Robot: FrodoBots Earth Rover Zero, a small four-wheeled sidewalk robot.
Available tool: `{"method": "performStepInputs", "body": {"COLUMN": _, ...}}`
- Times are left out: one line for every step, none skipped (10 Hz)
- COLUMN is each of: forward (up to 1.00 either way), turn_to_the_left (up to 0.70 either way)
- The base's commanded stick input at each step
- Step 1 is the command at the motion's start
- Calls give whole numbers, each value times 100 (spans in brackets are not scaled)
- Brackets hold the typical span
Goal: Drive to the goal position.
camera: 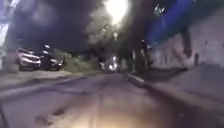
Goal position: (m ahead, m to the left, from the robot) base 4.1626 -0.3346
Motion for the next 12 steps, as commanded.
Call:
{"method": "performStepInputs", "body": {"forward": 70, "turn_to_the_left": 0}}
{"method": "performStepInputs", "body": {"forward": 70, "turn_to_the_left": 0}}
{"method": "performStepInputs", "body": {"forward": 70, "turn_to_the_left": 0}}
{"method": "performStepInputs", "body": {"forward": 70, "turn_to_the_left": 0}}
{"method": "performStepInputs", "body": {"forward": 70, "turn_to_the_left": 0}}
{"method": "performStepInputs", "body": {"forward": 70, "turn_to_the_left": 0}}
{"method": "performStepInputs", "body": {"forward": 70, "turn_to_the_left": 0}}
{"method": "performStepInputs", "body": {"forward": 70, "turn_to_the_left": 0}}
{"method": "performStepInputs", "body": {"forward": 70, "turn_to_the_left": 0}}
{"method": "performStepInputs", "body": {"forward": 70, "turn_to_the_left": 0}}
{"method": "performStepInputs", "body": {"forward": 70, "turn_to_the_left": -2}}
{"method": "performStepInputs", "body": {"forward": 70, "turn_to_the_left": -15}}
